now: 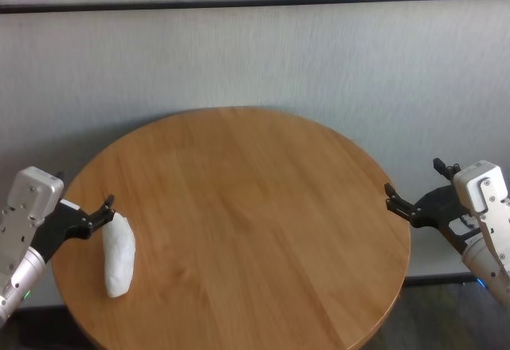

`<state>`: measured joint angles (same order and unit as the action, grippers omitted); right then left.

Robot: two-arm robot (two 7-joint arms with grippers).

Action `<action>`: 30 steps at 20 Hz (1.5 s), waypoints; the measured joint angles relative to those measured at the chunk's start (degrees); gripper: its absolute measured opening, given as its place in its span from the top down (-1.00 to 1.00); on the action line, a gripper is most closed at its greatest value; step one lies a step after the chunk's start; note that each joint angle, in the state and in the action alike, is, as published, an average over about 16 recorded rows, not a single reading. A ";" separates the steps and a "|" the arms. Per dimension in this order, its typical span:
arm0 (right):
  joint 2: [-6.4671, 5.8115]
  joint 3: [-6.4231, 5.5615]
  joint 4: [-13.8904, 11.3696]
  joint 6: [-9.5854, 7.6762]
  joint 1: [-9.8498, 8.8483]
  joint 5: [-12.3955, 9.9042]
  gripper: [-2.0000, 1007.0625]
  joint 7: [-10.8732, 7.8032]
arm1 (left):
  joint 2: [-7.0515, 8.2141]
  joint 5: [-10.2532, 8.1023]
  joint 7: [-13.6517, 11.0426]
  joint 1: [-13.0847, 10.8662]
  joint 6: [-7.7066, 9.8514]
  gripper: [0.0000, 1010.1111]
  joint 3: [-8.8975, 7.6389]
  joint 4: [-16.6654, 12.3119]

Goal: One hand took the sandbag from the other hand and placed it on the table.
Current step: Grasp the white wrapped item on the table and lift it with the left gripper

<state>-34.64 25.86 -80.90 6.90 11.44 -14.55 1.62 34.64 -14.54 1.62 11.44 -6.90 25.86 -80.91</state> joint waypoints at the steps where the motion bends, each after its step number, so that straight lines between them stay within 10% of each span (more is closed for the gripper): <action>1: 0.00 0.00 0.00 0.00 0.00 0.00 -0.99 0.00 | 0.00 0.00 0.00 0.00 0.00 -0.98 0.00 0.00; 30: 0.00 0.00 0.00 0.00 0.00 0.00 -0.99 0.00 | 0.00 0.00 0.00 0.00 0.00 -0.98 0.00 0.00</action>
<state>-34.64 25.86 -80.90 6.90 11.44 -14.55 1.62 34.64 -14.54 1.62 11.44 -6.90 25.86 -80.91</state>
